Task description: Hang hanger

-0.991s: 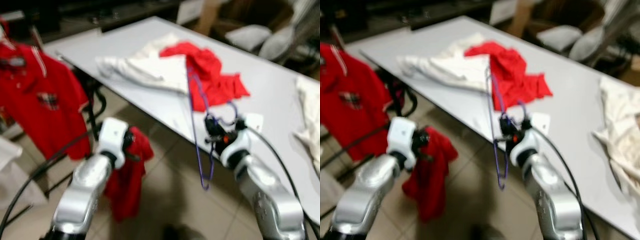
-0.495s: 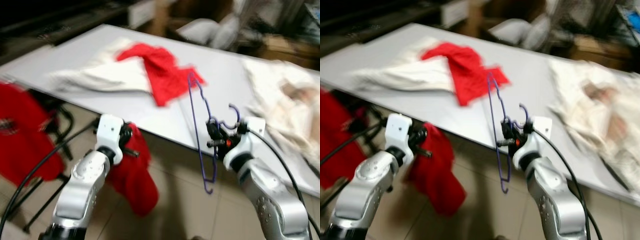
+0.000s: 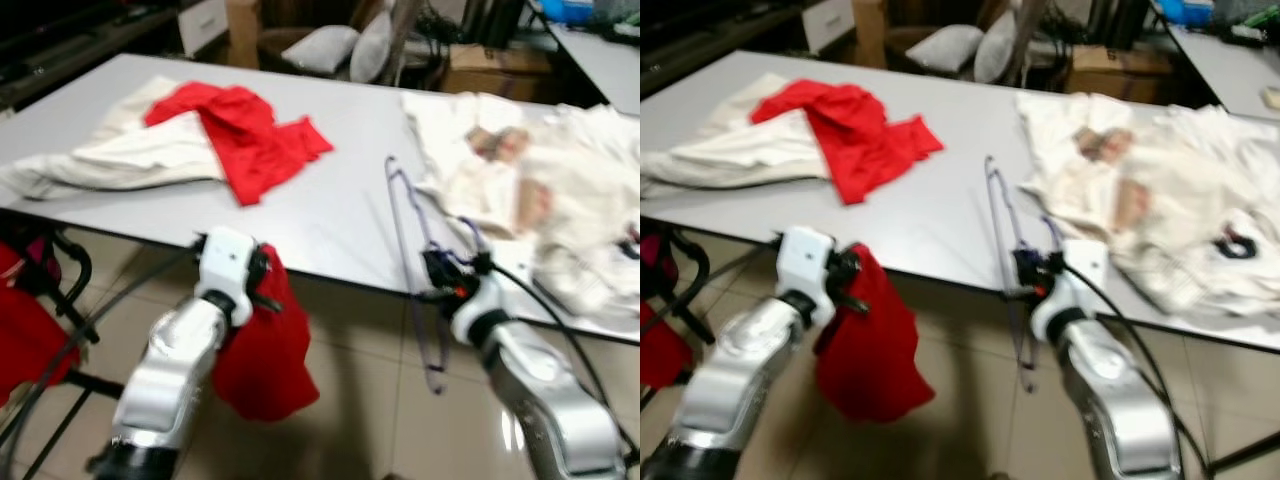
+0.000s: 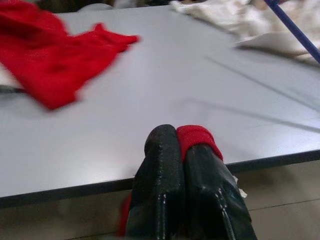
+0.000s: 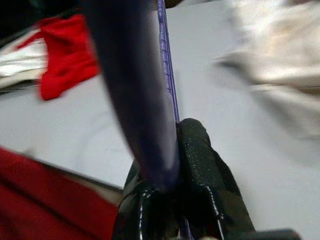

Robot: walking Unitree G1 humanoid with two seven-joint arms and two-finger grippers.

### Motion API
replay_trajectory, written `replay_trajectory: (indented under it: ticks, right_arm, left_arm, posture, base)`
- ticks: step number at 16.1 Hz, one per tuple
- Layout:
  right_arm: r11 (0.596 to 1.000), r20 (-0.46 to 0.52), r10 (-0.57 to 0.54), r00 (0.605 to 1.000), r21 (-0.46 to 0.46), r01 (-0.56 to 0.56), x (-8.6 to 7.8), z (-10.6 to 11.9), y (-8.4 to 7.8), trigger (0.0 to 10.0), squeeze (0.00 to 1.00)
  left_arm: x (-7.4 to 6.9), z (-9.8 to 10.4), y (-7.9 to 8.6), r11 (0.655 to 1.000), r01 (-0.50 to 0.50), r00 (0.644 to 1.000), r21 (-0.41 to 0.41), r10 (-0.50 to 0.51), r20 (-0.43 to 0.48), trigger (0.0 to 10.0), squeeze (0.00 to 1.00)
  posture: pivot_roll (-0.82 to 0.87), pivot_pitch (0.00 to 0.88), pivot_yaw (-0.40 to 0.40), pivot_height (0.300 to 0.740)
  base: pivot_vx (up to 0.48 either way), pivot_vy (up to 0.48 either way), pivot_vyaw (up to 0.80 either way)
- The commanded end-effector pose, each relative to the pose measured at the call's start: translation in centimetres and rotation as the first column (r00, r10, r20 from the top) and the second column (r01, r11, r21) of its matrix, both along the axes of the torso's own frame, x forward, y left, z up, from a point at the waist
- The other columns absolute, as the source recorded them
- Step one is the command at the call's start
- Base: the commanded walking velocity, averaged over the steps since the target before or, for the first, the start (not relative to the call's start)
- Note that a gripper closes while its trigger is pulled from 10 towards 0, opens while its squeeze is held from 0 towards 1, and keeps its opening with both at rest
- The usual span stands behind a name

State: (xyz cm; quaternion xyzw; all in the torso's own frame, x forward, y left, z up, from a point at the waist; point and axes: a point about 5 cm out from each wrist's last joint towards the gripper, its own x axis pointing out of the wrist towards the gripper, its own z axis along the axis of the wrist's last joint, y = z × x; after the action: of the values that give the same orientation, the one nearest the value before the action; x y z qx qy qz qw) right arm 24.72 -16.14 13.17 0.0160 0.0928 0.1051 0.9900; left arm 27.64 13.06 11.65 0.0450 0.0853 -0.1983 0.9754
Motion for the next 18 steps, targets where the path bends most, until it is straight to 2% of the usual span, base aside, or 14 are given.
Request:
replay_trajectory:
  ticks: [1,6,10,12,14,16,18]
  right_arm:
    - [1.000,0.034,0.002,0.999,0.006,-0.002,-0.1,0.8,0.0,10.0,0.00]
    - [1.000,0.046,0.009,0.999,-0.002,-0.009,0.4,0.8,-0.1,10.0,0.00]
    - [1.000,0.033,0.029,0.999,0.003,-0.029,-0.1,0.5,0.2,10.0,0.00]
    - [1.000,0.038,0.028,0.999,0.012,-0.028,-0.1,0.7,0.0,10.0,0.00]
    - [1.000,0.031,0.013,0.999,0.026,-0.014,0.0,0.6,-0.4,10.0,0.00]
    - [0.999,0.033,0.023,0.999,0.035,-0.024,0.0,0.6,0.0,10.0,0.00]
    - [0.999,0.049,0.032,0.998,0.019,-0.033,0.2,1.0,0.1,10.0,0.00]
  left_arm:
    - [0.6,1.2,-0.2,1.000,0.009,0.998,0.007,-0.010,0.061,10.0,0.00]
    - [0.8,1.4,-0.6,1.000,0.026,0.997,0.011,-0.027,0.074,10.0,0.00]
    - [0.8,1.3,-0.7,0.999,0.027,0.996,0.018,-0.028,0.080,10.0,0.00]
    - [0.9,1.4,-1.0,0.999,0.029,0.997,-0.013,-0.028,0.068,10.0,0.00]
    - [1.1,2.2,-1.4,0.998,0.046,0.993,-0.033,-0.042,0.109,10.0,0.00]
    - [1.1,2.2,-1.0,0.998,0.035,0.994,-0.046,-0.030,0.106,10.0,0.00]
    - [1.4,2.1,-0.7,0.999,0.011,0.995,-0.049,-0.007,0.099,10.0,0.00]
  posture:
    - [0.04,0.000,0.041,0.740]
    - [0.06,0.000,0.040,0.740]
    - [0.05,0.000,0.040,0.740]
    - [0.05,0.003,0.042,0.740]
    - [0.06,0.007,0.032,0.740]
    - [0.05,0.001,0.031,0.740]
    - [0.03,0.000,0.028,0.740]
  base:
    - [0.000,-0.480,0.00]
    - [0.000,-0.480,0.00]
    - [0.000,-0.480,0.00]
    - [0.000,0.000,0.00]
    - [0.000,0.000,0.00]
    - [0.000,0.476,-0.78]
    - [0.000,0.000,0.00]
